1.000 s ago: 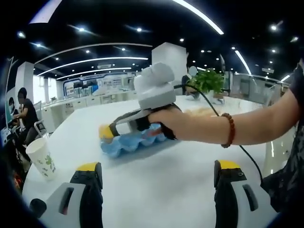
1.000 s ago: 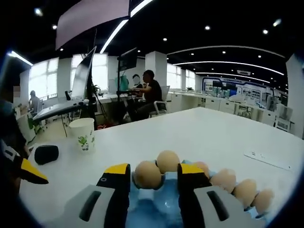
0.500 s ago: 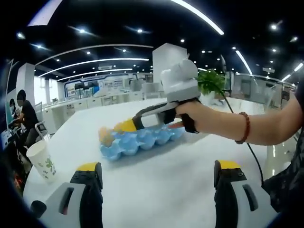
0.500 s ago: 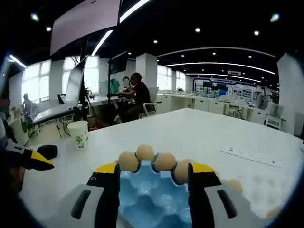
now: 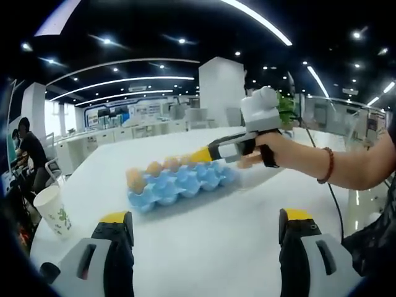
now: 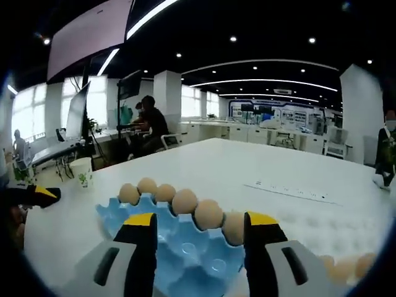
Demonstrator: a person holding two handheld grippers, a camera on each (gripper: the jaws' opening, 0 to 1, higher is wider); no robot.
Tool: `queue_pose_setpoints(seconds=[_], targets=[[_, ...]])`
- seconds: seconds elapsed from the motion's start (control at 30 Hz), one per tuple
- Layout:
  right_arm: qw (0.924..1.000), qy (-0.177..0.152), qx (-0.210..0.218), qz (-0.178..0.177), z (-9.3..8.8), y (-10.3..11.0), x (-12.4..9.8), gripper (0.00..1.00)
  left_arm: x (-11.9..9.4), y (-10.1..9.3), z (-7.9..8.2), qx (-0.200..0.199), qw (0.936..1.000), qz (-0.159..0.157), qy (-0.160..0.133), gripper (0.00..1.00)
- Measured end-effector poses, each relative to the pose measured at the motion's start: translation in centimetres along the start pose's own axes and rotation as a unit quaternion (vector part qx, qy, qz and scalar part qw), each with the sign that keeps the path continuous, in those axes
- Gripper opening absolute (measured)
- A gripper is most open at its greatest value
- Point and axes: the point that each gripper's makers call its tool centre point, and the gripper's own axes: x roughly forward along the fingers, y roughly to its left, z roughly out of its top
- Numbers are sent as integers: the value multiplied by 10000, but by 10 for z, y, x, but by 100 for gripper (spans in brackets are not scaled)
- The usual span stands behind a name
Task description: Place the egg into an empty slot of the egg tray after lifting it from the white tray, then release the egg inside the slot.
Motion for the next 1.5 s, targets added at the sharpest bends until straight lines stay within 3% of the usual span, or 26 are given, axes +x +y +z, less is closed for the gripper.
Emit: queue_pose_setpoints(seconds=[0.23, 0.73, 1.17, 1.4, 1.5], targets=[[9993, -8, 81, -372, -3, -31, -21, 57, 1, -4, 0, 5, 10000, -7, 8, 100], [9967, 9, 224, -786, -19, -75, -55, 56, 5, -4, 1, 0, 10000, 41, 9, 100], [9919, 133, 573, -1128, -39, -101, -64, 49, 6, -5, 3, -4, 10000, 58, -5, 100], [9909, 159, 595, -1195, -40, -106, -57, 43, 7, -3, 3, 0, 10000, 69, 3, 100], [9876, 307, 609, -1415, -42, -110, -58, 40, 7, -3, 3, 9, 10000, 65, 6, 100]])
